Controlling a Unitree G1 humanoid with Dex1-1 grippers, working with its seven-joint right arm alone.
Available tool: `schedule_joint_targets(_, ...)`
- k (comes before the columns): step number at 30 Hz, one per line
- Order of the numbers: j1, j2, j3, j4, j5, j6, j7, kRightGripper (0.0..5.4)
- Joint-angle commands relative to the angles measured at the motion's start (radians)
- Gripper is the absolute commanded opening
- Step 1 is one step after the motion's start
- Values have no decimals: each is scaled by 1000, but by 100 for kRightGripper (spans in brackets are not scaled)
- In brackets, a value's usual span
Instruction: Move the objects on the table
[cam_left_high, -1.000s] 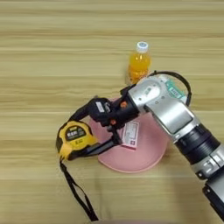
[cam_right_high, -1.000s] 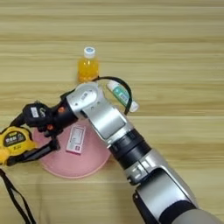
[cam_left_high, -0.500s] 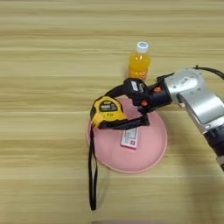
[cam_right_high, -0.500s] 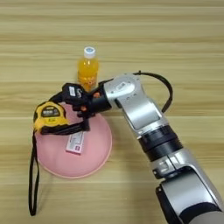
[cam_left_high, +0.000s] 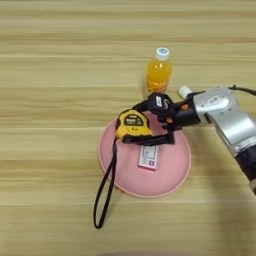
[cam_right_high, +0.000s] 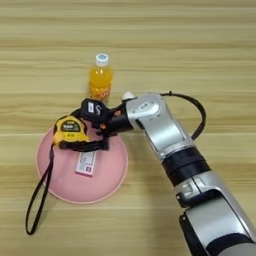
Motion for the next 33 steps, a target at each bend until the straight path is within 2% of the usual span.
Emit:
schedule_joint_targets(1, -91, 17, -18, -21, 6, -44, -57, 406)
schedule_joint_targets(13, -92, 61, 1, -20, 4, -47, -65, 406)
schedule_joint_targets(31, -71, 54, 8, 15, -3, -69, -63, 406)
schedule_joint_targets(33, -72, 54, 8, 16, -2, -70, -63, 442)
